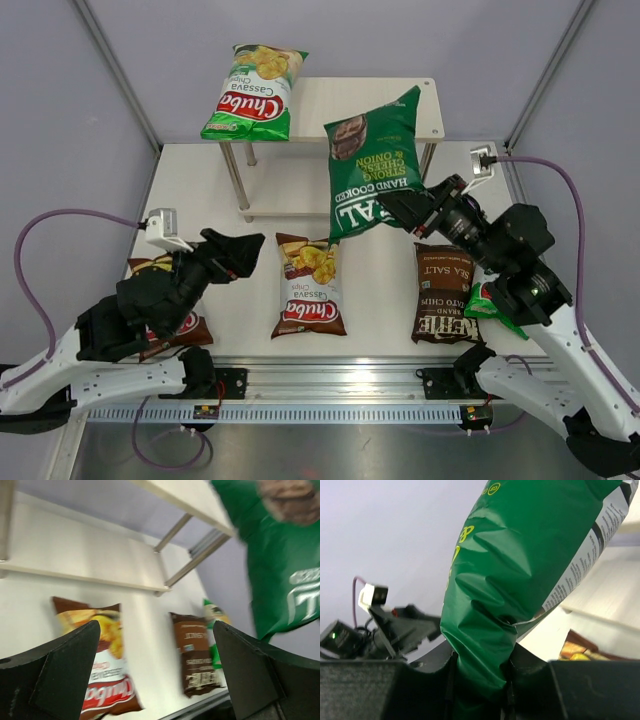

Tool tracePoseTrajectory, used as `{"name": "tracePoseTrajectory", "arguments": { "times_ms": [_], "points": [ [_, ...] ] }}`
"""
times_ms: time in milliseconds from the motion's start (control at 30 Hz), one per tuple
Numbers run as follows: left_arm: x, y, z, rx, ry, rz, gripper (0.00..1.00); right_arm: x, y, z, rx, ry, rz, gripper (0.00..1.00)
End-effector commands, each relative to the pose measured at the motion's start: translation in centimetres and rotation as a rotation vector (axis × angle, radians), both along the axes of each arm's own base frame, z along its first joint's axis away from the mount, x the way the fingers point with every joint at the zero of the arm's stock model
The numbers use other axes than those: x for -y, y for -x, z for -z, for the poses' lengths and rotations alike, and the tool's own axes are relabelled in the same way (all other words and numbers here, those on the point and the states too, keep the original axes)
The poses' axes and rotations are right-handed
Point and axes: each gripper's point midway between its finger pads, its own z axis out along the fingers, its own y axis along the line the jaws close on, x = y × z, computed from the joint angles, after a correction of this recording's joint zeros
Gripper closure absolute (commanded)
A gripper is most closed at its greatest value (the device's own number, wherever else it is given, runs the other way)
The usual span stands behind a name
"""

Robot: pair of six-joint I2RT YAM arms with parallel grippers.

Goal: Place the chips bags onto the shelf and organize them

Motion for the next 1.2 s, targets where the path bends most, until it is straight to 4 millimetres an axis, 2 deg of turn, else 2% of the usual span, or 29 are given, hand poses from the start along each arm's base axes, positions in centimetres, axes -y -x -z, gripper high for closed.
{"name": "tracePoseTrajectory", "arguments": {
  "times_ms": [0,33,67,100,133,167,200,233,267,300,333,367,400,467,500,567,600,633,767,867,967,1167],
  "points": [
    [-5.0,0.3,3.2,-0.059,-0.155,-0.115,0.01,1.2,-1.7,-5.9,0.118,-0.023,0.117,0.71],
    [-6.2,0.6,4.0,-0.075,-0.2,-0.13,0.01,0.5,-3.2,-5.6,0.103,0.001,0.134,0.71],
    [-6.6,0.7,4.5,-0.081,-0.232,-0.131,0.01,0.5,-3.4,-7.3,0.131,-0.013,0.138,0.7],
    [-7.1,0.8,4.8,-0.088,-0.26,-0.14,0.01,0.2,-4.1,-7.6,0.132,-0.004,0.143,0.7],
    [-7.9,0.9,5.3,-0.104,-0.315,-0.152,0.01,-0.3,-6.2,-6.9,0.102,0.018,0.161,0.7],
    [-7.9,0.9,5.7,-0.115,-0.364,-0.155,0.01,-0.4,-7.1,-7.0,0.096,0.017,0.167,0.71],
    [-8.1,0.9,6.0,-0.125,-0.402,-0.162,0.01,-0.4,-7.6,-8.1,0.112,-0.006,0.167,0.71],
    [-8.8,0.7,6.6,-0.141,-0.479,-0.195,0.01,-0.4,-9.7,-7.2,0.068,-0.009,0.164,0.71],
    [-9.3,0.5,7.0,-0.153,-0.519,-0.229,0.01,-0.4,-10.3,-7.8,0.075,-0.033,0.154,0.71],
    [-10.3,0.2,7.0,-0.151,-0.556,-0.29,0.01,-1.1,-11.7,-7.4,0.067,-0.035,0.116,0.71],
    [-11.0,0.3,7.3,-0.165,-0.593,-0.316,0.01,-0.8,-12.8,-7.3,0.045,-0.055,0.11,0.71],
    [-10.9,0.1,7.5,-0.17,-0.622,-0.329,0.01,-0.9,-13.3,-8.2,0.068,-0.073,0.096,0.71],
    [-11.1,0.0,7.6,-0.166,-0.637,-0.343,0.01,-1.6,-14.7,-7.2,0.042,-0.061,0.074,0.71],
    [-11.1,-0.4,8.2,-0.151,-0.646,-0.364,0.01,-1.7,-16.0,-7.4,0.033,-0.074,0.079,0.71],
    [-11.3,-0.5,8.4,-0.141,-0.658,-0.369,0.01,-2.2,-17.3,-6.4,0.007,-0.065,0.069,0.7],
    [-10.7,-1.0,8.6,-0.132,-0.621,-0.377,0.01,-2.3,-18.4,-6.1,-0.023,-0.077,0.068,0.7],
    [-10.4,-1.0,9.7,-0.138,-0.654,-0.341,0.01,-2.6,-19.6,-4.8,-0.06,-0.074,0.059,0.7],
    [-9.7,-1.3,9.4,-0.132,-0.613,-0.33,0.01,-2.8,-20.0,-4.4,-0.087,-0.087,0.051,0.7],
    [-9.8,-2.1,9.6,-0.161,-0.607,-0.33,0.01,-3.9,-21.3,-2.1,-0.193,-0.134,0.005,0.68],
    [-9.5,-2.3,9.9,-0.167,-0.599,-0.304,0.01,-3.4,-22.7,-0.2,-0.277,-0.153,0.065,0.62],
    [-9.6,-2.2,10.2,-0.173,-0.59,-0.297,0.01,-3.2,-23.9,1.5,-0.353,-0.174,0.111,0.61],
    [-10.1,-2.1,10.2,-0.167,-0.567,-0.302,0.01,-3.5,-25.2,3.5,-0.441,-0.21,0.126,0.59]
  ]
}}
